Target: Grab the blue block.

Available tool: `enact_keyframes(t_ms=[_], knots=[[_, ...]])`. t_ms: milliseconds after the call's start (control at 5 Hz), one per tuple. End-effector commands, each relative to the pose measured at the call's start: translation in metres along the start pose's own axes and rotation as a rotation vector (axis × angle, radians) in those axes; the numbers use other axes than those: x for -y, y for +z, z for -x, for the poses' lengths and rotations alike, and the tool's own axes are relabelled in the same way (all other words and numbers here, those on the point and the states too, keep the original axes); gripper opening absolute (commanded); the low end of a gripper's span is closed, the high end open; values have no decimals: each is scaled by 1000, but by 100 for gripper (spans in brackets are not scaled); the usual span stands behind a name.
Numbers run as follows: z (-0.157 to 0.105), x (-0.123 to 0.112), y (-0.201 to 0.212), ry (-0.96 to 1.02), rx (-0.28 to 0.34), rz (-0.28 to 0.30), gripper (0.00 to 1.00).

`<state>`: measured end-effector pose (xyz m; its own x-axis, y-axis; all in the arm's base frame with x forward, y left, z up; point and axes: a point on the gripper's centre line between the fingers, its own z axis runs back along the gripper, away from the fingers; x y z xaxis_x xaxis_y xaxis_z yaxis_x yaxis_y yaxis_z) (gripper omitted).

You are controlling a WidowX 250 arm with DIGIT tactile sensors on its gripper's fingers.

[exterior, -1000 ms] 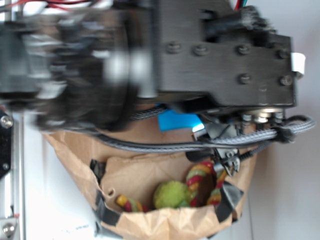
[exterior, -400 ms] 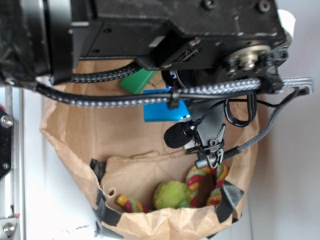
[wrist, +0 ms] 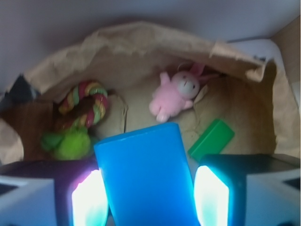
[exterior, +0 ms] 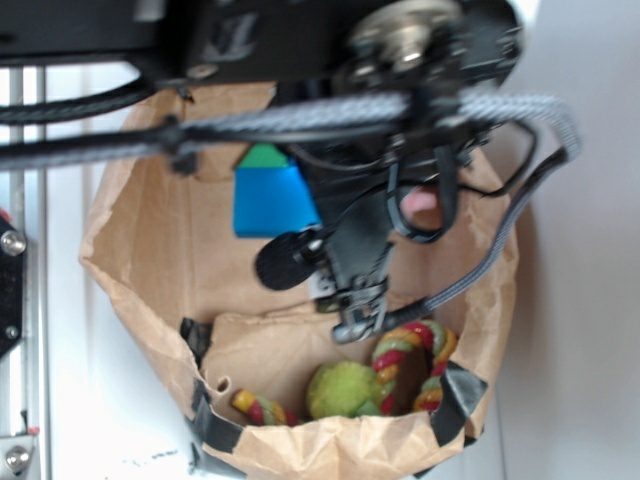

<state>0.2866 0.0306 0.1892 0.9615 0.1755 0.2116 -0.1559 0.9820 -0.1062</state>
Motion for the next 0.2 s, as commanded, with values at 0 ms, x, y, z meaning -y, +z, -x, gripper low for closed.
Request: enact_keyframes(t_ms=[0], knots=[[7, -4, 21, 22, 74, -10, 0]])
